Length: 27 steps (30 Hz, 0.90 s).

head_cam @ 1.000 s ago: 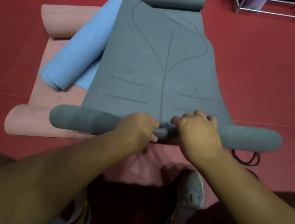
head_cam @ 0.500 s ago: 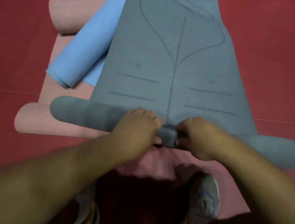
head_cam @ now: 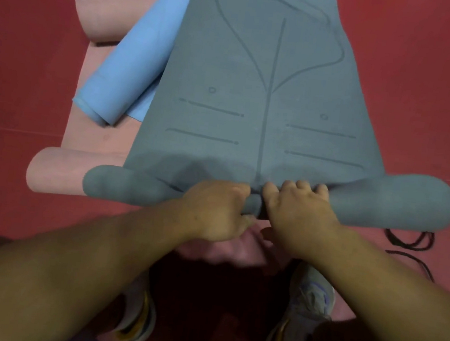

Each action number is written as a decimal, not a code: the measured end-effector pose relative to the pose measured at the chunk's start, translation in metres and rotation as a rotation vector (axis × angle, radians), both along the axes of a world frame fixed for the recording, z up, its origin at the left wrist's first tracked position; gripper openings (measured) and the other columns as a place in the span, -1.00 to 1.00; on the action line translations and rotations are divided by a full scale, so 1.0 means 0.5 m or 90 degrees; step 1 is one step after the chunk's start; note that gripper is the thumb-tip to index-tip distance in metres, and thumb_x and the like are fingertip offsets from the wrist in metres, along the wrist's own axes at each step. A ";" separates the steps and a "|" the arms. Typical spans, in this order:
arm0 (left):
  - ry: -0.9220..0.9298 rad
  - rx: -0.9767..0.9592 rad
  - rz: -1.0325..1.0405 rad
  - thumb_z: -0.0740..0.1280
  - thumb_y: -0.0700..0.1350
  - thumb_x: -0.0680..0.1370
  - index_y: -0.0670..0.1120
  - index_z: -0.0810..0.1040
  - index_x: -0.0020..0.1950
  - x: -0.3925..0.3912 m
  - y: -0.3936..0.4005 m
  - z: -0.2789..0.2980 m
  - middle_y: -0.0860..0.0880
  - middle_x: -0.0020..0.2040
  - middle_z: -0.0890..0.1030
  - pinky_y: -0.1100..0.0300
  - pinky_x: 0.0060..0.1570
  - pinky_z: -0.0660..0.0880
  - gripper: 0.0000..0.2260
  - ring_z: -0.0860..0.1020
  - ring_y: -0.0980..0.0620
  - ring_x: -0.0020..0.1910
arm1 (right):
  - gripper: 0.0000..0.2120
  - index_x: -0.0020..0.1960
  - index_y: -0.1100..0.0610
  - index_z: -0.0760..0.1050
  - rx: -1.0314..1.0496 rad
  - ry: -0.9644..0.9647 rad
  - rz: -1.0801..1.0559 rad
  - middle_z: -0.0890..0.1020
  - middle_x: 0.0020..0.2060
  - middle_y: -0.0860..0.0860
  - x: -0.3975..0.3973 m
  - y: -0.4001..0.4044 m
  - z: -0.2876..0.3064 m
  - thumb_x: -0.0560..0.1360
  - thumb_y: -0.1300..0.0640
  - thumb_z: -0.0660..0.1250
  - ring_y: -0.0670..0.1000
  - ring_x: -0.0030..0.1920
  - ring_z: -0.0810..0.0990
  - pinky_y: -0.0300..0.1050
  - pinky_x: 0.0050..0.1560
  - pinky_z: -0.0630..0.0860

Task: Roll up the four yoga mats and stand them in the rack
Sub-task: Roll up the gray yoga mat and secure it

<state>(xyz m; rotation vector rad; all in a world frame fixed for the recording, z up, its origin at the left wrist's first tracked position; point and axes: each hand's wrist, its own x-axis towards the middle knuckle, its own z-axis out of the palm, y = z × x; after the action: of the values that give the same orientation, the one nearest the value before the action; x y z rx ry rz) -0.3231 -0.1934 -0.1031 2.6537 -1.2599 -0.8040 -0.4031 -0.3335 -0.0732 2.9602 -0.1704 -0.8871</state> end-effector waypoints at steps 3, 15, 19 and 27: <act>-0.004 -0.010 -0.048 0.31 0.17 0.57 -0.04 0.43 0.19 0.002 0.006 -0.003 -0.08 0.11 0.62 0.07 -0.07 0.41 -0.66 0.59 -0.15 0.08 | -0.50 0.33 0.04 0.34 0.050 0.022 -0.050 0.57 0.23 0.09 0.000 -0.004 0.000 0.51 -0.16 0.38 0.18 0.25 0.55 0.10 0.23 0.41; -0.126 -0.045 0.003 0.38 0.03 0.54 -0.04 0.46 0.20 -0.021 0.021 -0.020 -0.05 0.00 0.66 0.02 -0.12 0.50 -0.71 0.64 -0.14 -0.02 | -0.59 0.35 0.02 0.33 -0.035 -0.102 0.002 0.52 0.18 0.08 -0.013 0.023 -0.010 0.56 -0.04 0.33 0.17 0.22 0.47 0.25 0.30 0.35; -0.072 -0.028 -0.035 0.37 0.05 0.52 0.00 0.48 0.10 -0.016 0.014 -0.014 -0.01 0.03 0.64 0.10 -0.15 0.44 -0.78 0.63 -0.11 0.02 | -0.72 0.23 0.02 0.40 -0.005 -0.090 -0.041 0.62 0.11 0.06 -0.016 0.017 -0.015 0.57 -0.02 0.33 0.17 0.14 0.58 0.06 0.12 0.39; -0.276 -0.039 -0.081 0.43 -0.04 0.43 0.01 0.40 0.11 -0.072 0.005 -0.023 -0.07 -0.07 0.58 0.06 -0.21 0.35 -0.67 0.57 -0.14 -0.10 | -0.61 0.26 -0.09 0.49 0.067 0.062 -0.063 0.65 0.05 0.00 0.006 -0.013 -0.008 0.44 0.03 0.38 0.12 0.05 0.65 -0.09 -0.13 0.43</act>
<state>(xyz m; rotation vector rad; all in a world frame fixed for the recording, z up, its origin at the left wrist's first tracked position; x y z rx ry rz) -0.3591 -0.1907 -0.1148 2.8136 -1.5271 -0.1936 -0.4003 -0.3398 -0.0773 3.0180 -0.2777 -1.0830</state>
